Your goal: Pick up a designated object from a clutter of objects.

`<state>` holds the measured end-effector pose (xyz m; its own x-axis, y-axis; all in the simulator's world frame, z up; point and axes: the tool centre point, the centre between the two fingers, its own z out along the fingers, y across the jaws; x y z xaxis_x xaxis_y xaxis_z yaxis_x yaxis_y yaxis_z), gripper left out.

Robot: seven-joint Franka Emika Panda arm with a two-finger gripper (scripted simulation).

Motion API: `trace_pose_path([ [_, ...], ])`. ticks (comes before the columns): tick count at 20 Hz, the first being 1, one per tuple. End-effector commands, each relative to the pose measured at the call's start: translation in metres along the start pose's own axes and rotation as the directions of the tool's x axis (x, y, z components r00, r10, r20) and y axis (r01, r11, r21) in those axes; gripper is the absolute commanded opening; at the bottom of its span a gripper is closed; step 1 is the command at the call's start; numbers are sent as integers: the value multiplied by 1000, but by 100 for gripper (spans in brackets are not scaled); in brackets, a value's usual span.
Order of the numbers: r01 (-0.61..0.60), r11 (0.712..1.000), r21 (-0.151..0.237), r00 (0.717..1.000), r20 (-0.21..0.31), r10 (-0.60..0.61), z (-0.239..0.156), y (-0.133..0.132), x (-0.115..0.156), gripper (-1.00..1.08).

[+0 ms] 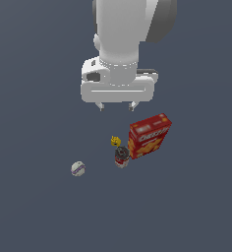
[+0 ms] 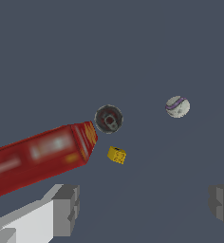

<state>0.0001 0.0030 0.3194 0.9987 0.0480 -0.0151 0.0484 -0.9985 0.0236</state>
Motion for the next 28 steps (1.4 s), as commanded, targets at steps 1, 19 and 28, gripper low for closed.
trace_pose_path([
  [1,0,1000,0,1000,0,0,0,0,0,100],
  [19,72,997,-14,997,-23,-72,-11,-20,11,100],
  [28,147,989,-16,989,-18,-147,28,13,38,100],
])
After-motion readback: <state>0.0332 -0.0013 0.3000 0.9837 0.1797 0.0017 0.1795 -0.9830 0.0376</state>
